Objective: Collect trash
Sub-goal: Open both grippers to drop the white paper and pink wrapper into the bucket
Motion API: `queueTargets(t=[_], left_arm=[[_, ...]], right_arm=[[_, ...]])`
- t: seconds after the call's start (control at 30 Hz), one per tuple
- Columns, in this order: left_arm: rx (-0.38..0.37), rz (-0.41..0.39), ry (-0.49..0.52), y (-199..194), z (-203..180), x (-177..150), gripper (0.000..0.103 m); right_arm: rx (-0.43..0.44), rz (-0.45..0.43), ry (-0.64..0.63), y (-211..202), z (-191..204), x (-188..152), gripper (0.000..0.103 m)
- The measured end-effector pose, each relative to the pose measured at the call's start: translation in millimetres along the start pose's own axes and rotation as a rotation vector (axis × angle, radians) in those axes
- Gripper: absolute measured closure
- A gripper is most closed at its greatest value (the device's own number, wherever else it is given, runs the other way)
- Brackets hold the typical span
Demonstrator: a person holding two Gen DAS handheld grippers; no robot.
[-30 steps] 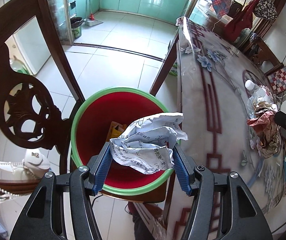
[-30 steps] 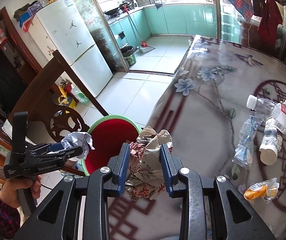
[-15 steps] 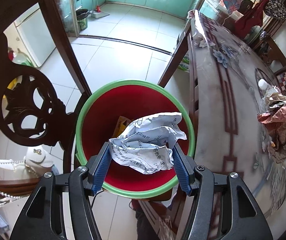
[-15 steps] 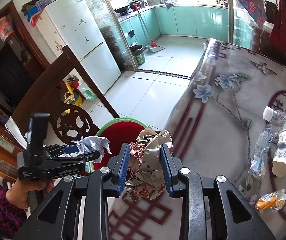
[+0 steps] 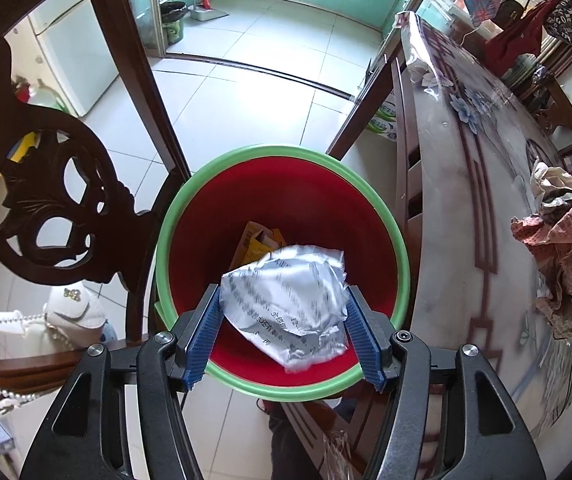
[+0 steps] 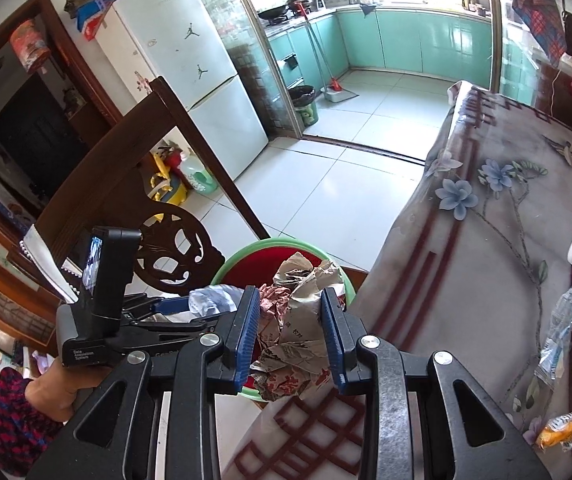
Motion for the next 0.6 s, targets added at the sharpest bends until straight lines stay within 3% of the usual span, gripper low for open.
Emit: queueTargets(t=[0.07, 0.17, 0.3, 0.53, 0.6], left_arm=[[0.006, -0.008, -0.008, -1.5, 1.9, 0.5, 0.040], [0.034, -0.030, -0.026, -5.9, 6.6, 2.0, 0.018], [0.049, -0.059, -0.068, -14.7, 16.3, 2.6, 0.018], [0.083, -0.095, -0.073, -30.4, 26.5, -2.2, 0.017], [0.086, -0.111, -0.060, -34.5, 24.4, -2.6, 0.017]], right_arm=[[0.003, 0.002, -0.010, 4.1, 4.2, 1.2, 0.074], [0.033, 0.006, -0.019, 10.7, 9.6, 2.5, 0.072], [0.064, -0.010, -0.006, 16.5, 13.0, 2.2, 0.062], [0.078, -0.002, 0.001, 21.1, 15.5, 0.0, 0.061], [0.075, -0.006, 0.006, 18.5, 13.4, -1.1, 0.056]])
Point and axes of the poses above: each gripper's, at about its wrist camera, not at the fingertips, and y roughly the way its jaws point, z to its left, x to its top, the point moved 2 cm from there along y, roughly the way its jaws point, and after that the axes turned 6 degrees about -z, right-handed, at the moved point
